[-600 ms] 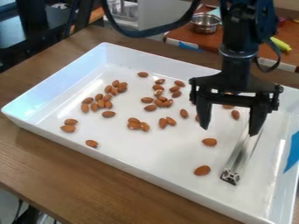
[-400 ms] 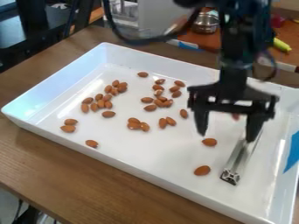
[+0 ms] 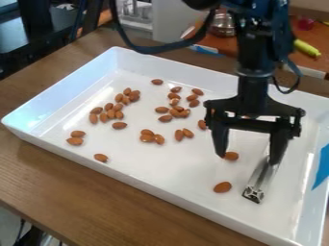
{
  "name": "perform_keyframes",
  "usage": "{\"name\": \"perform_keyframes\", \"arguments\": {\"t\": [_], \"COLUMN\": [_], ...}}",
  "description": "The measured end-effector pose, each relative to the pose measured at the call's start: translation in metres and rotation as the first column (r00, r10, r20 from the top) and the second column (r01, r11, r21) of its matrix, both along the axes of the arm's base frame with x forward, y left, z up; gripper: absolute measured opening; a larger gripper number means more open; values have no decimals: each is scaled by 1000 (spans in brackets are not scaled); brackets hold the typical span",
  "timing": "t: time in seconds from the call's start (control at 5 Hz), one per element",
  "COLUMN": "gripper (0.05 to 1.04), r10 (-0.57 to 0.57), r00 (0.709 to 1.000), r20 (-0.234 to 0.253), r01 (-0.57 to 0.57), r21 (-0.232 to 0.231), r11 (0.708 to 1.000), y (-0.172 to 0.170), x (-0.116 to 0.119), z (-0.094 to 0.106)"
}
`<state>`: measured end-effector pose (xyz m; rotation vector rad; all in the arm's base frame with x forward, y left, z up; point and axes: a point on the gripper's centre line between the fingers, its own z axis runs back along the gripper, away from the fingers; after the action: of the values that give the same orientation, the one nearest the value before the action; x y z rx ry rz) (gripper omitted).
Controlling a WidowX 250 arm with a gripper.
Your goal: Sweep into pile
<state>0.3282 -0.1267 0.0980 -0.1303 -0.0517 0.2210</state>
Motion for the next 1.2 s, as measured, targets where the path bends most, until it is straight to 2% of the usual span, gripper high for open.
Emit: {"name": "perform_keyframes", "arguments": {"t": [0.2,1.0,1.2], "gripper": [1000,1000,1000], "r10": [-15,18,9], "r00": [1000,998,999], "r20": [8,54,53], "r01": [15,-16,-7], "r21": [-20,-48,-40], "r11": [1000,999,999], "y": [2,-11,-10], "x": [2,11,10], "z": [1,9,9]}}
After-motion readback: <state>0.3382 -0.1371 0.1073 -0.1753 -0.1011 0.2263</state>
